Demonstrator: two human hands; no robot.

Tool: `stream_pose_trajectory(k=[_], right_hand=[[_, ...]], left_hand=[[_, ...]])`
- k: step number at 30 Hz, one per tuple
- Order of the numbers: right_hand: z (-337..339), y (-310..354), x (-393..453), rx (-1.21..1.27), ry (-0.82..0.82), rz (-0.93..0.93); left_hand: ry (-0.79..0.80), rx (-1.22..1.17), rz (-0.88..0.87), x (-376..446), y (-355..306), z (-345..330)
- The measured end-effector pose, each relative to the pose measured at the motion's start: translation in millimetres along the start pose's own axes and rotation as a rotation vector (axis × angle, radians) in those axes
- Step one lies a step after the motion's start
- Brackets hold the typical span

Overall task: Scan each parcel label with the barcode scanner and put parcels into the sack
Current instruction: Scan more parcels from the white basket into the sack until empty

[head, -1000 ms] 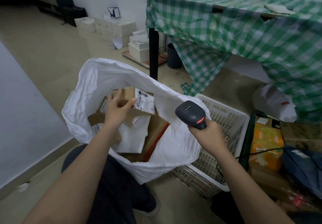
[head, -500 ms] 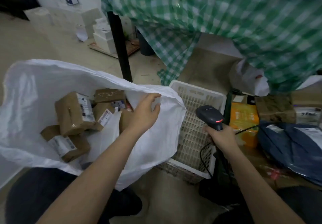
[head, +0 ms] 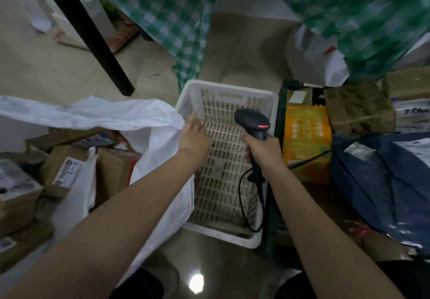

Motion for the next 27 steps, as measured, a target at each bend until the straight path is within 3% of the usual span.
stream_pose_trajectory(k=[7, 13, 19, 24, 27], right_hand=[[-41, -12, 12, -0.009, 0.092, -0.019], [-92, -6, -3, -0.051, 0.158, 0.003], [-127, -8, -28, -0.103, 0.207, 0.006], [-116, -6, -35, -0.093, 0.194, 0.004], [-101, -4, -32, -0.094, 0.136, 0.013]], left_hand=[[0.077, -0.097, 0.171, -43, 68, -47], [-0.025, -0.205, 0.306, -103, 136, -123], [0.178, -0.414, 0.411, -155, 158, -200], [-0.135, -0.433, 0.291, -148, 136, -158], [-0.178, -0.469, 0.198, -121, 117, -131]])
Point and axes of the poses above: each hand's wrist, its own x-axis towards the middle knuckle, its own z-axis out of the back of the hand, y = z × x, the point moved 3 cm from there along x, towards the middle knuckle, and after that the axes turned 14 degrees about y, right-handed, at the moved point
